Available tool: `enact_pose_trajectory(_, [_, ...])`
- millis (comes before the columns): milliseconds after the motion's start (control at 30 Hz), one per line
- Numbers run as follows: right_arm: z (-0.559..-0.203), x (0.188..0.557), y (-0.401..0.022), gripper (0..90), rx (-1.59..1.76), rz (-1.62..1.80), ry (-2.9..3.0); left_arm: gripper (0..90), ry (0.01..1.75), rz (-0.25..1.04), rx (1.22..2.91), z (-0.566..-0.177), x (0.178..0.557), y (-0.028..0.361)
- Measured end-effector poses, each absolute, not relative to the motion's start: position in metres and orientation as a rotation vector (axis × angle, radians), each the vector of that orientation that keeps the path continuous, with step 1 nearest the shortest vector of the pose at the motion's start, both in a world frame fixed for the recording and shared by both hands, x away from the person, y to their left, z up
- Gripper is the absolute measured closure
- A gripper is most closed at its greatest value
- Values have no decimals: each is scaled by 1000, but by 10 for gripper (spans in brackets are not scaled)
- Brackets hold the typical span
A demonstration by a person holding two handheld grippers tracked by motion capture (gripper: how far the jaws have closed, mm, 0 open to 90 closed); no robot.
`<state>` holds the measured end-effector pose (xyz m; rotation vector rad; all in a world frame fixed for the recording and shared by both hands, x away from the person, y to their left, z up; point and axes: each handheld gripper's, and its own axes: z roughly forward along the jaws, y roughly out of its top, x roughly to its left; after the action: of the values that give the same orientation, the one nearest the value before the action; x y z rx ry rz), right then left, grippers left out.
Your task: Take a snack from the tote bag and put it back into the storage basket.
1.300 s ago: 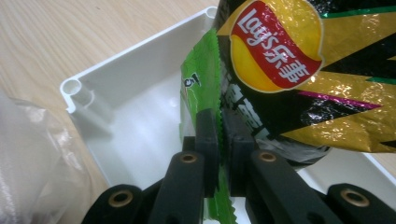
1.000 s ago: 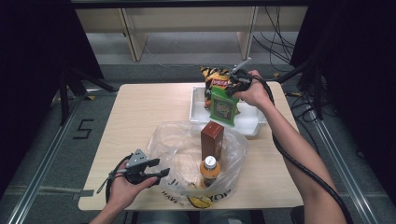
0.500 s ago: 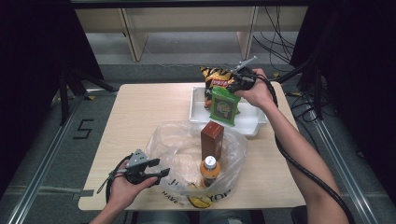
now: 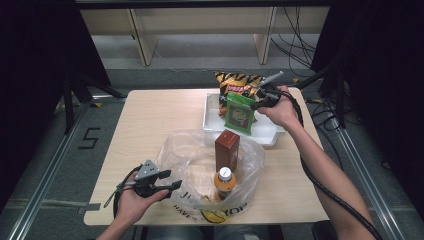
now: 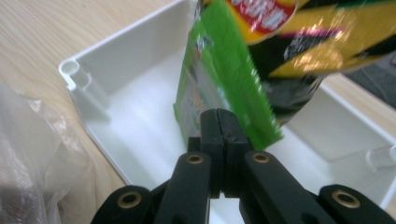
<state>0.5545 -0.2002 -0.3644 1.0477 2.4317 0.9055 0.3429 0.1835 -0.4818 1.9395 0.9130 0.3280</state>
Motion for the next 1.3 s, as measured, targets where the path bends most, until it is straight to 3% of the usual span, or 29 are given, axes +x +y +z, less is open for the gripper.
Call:
enact_pose_trajectory(333, [-396,561,-202,894,1144,825,2495,401,921,326,1942,-481,343,184])
enact_pose_trajectory(800, [-397,572,-202,863,1123,799,2414,401,918,329,1939,-481,343,185])
enact_pose_trajectory(967, [-391,566,-201,806,1094,838,2409,401,919,326,1926,-481,343,184])
enact_pose_trajectory(1300, [-366,527,-208,584,1079,1089,2353,401,911,323,1939,-481,342,184])
